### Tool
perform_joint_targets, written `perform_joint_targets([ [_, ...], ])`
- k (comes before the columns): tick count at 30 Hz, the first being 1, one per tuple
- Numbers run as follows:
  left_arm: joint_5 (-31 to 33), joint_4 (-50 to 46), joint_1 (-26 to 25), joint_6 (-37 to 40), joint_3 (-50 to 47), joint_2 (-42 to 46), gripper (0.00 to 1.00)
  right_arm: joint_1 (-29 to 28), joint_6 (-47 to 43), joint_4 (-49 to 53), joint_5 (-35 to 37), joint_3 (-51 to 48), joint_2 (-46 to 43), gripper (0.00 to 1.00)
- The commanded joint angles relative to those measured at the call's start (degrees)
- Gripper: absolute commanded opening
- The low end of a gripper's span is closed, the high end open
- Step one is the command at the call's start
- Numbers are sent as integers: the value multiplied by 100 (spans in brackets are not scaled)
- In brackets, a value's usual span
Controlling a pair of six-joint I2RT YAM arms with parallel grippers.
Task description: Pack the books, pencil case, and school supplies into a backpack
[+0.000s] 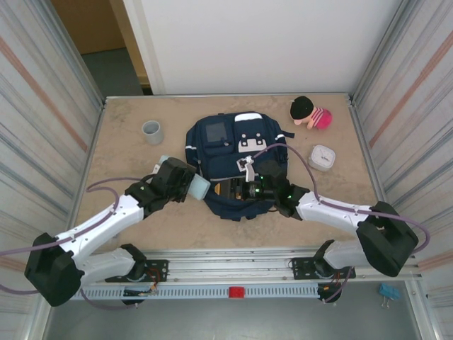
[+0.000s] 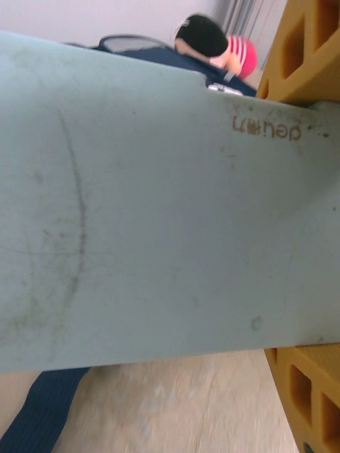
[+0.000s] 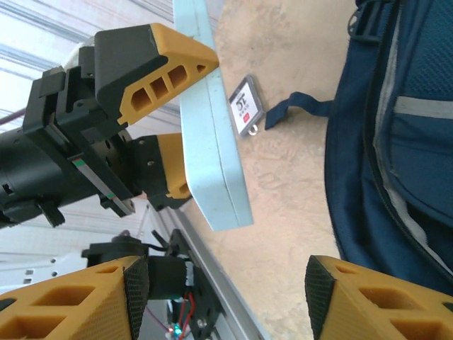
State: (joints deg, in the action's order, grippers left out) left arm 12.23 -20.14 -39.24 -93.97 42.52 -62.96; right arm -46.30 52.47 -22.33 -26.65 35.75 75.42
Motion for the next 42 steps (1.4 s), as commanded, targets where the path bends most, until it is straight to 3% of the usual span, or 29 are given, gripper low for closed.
perform_joint_targets([
  [1, 106, 494, -134, -222, 24, 1, 58, -168, 266, -404, -15, 48, 170, 62],
  [16, -192, 1160, -381, -594, -120, -67, 59, -389, -141, -347, 214, 605, 669, 59],
  [25, -336, 1066, -417, -676, -147, -139, 60, -238, -342, -347, 282, 671, 622, 31],
  [30, -284, 823, -417, -453, 24, -249, 70, -6, -418, -227, 277, 581, 398, 24],
  [34, 87, -141, -412, 581, 645, -424, 92, 434, -412, -70, 157, 361, 49, 21],
  [38, 972, -1327, -606, 2122, 1591, -807, 94, 1313, -280, 160, -223, -8, -525, 20],
  [40, 1382, -1475, -727, 2845, 1810, -982, 92, 1981, -287, 543, -640, -87, -895, 20],
  [42, 1341, -1214, -741, 3987, 1844, -1079, 90, 2637, -495, 1067, -1052, -25, -1201, 18],
])
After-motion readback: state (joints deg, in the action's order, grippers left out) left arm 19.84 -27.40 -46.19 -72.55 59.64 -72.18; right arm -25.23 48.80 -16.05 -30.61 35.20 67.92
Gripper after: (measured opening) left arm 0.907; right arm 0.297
